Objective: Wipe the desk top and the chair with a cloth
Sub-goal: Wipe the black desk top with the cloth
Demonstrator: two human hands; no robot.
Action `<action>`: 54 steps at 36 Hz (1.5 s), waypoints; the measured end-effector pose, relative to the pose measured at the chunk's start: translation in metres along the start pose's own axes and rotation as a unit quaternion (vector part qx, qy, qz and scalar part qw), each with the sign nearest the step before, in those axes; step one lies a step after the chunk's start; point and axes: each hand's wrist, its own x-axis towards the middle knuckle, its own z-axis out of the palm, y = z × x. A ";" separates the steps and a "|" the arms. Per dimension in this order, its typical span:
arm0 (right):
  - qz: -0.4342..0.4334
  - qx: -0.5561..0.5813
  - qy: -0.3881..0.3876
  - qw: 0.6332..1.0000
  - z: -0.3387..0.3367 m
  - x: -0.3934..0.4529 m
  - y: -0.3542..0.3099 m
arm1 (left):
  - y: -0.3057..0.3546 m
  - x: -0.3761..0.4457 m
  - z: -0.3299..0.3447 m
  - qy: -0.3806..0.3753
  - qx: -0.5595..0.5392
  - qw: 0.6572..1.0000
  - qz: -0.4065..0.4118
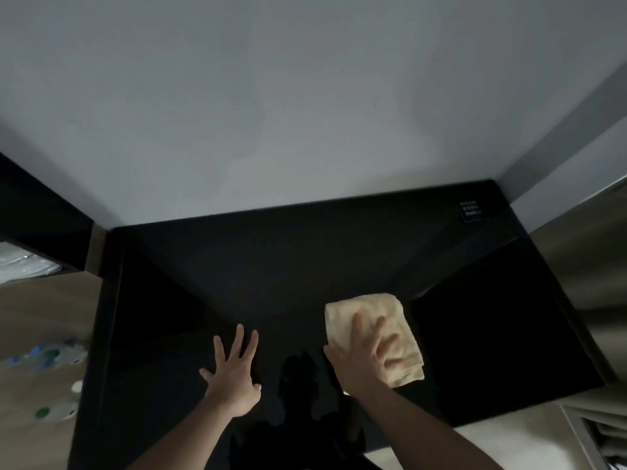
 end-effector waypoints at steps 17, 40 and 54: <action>0.013 0.009 -0.008 1.000 -0.060 0.047 0.042 | 0.115 0.019 -0.003 0.004 0.071 0.993 0.090; -0.081 -0.113 0.087 0.987 -0.299 0.213 0.318 | 0.370 0.073 0.031 0.014 -0.003 1.000 -0.016; -0.025 -0.074 0.084 0.993 -0.260 0.169 0.333 | 0.384 0.068 0.020 -0.003 -0.020 0.998 -0.053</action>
